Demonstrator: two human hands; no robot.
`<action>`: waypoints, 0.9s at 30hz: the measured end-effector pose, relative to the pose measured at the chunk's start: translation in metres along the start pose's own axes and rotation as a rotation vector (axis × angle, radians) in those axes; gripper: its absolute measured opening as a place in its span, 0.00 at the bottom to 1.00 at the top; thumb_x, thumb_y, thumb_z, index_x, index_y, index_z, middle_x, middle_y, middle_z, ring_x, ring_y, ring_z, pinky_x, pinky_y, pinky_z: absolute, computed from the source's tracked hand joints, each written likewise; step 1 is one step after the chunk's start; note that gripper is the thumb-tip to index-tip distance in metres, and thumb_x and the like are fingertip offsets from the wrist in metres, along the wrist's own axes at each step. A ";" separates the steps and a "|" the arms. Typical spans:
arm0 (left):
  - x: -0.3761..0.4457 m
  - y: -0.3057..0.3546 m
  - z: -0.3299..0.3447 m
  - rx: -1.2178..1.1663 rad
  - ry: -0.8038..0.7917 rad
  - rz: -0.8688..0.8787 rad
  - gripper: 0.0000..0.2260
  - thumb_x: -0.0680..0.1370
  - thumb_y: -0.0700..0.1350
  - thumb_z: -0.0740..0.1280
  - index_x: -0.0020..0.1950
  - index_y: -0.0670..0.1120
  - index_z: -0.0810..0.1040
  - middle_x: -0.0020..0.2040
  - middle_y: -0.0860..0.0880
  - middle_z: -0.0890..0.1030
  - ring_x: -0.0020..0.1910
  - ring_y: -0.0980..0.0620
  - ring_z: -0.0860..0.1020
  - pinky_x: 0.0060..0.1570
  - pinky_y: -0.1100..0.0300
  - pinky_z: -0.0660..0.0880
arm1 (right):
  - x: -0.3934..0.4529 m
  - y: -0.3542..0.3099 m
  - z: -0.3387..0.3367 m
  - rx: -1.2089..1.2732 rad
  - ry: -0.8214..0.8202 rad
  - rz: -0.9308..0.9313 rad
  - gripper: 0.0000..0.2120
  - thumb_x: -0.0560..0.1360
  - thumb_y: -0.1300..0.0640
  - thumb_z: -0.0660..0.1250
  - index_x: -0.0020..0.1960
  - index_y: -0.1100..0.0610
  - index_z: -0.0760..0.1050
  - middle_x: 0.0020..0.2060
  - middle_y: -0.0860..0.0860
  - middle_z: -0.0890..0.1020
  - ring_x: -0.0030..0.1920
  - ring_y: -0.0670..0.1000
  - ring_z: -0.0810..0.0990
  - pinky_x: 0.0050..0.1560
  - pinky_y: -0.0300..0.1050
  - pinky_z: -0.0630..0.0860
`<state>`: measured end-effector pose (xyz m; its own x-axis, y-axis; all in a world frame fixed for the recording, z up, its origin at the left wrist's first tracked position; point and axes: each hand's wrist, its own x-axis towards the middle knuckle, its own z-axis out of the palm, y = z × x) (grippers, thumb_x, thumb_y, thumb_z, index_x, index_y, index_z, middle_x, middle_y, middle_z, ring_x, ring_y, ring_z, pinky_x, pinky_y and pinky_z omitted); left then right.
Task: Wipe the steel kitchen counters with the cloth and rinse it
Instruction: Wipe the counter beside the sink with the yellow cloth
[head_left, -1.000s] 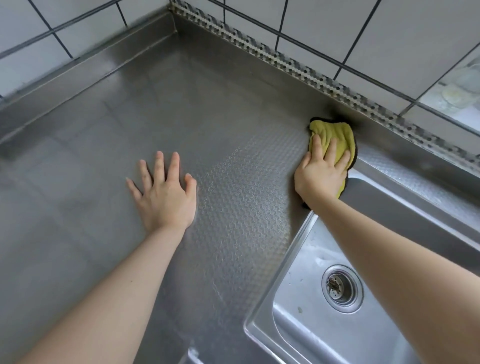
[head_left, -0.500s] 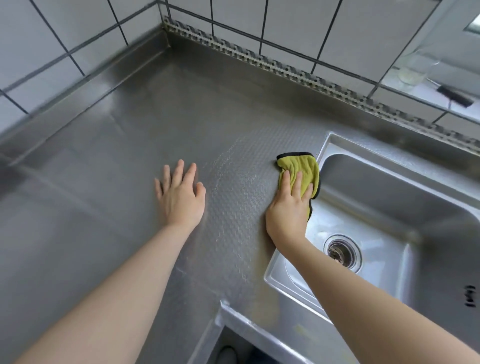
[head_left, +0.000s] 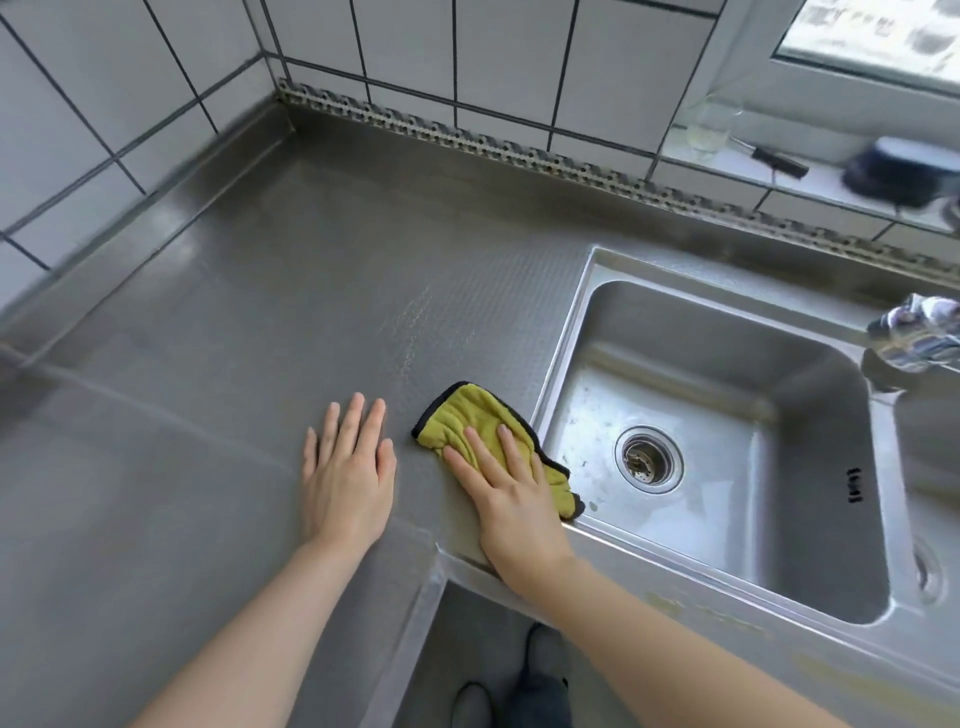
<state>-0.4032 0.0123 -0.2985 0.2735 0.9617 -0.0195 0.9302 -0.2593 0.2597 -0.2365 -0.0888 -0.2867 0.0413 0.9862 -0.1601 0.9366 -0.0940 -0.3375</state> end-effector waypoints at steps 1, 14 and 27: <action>0.000 -0.001 -0.001 -0.006 0.006 -0.008 0.22 0.83 0.52 0.50 0.78 0.54 0.59 0.79 0.54 0.56 0.79 0.52 0.50 0.76 0.48 0.47 | -0.006 0.000 -0.001 -0.025 -0.022 -0.033 0.29 0.82 0.56 0.54 0.79 0.42 0.50 0.79 0.46 0.48 0.79 0.60 0.42 0.76 0.63 0.46; -0.001 -0.007 0.007 -0.018 0.077 0.007 0.20 0.83 0.50 0.54 0.75 0.51 0.66 0.77 0.52 0.63 0.77 0.50 0.57 0.75 0.45 0.53 | -0.038 -0.021 -0.026 0.095 0.196 0.103 0.25 0.81 0.46 0.49 0.75 0.54 0.62 0.77 0.51 0.61 0.77 0.58 0.58 0.76 0.60 0.54; -0.001 -0.006 0.008 -0.038 0.118 0.005 0.20 0.82 0.50 0.55 0.75 0.51 0.67 0.77 0.51 0.64 0.77 0.50 0.58 0.75 0.45 0.52 | -0.001 -0.041 0.019 0.032 0.136 0.495 0.46 0.76 0.31 0.43 0.78 0.66 0.37 0.77 0.67 0.45 0.78 0.63 0.41 0.75 0.62 0.38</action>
<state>-0.4069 0.0120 -0.3076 0.2456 0.9647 0.0947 0.9183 -0.2628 0.2960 -0.2819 -0.0881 -0.2899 0.5236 0.8313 -0.1863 0.7827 -0.5558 -0.2803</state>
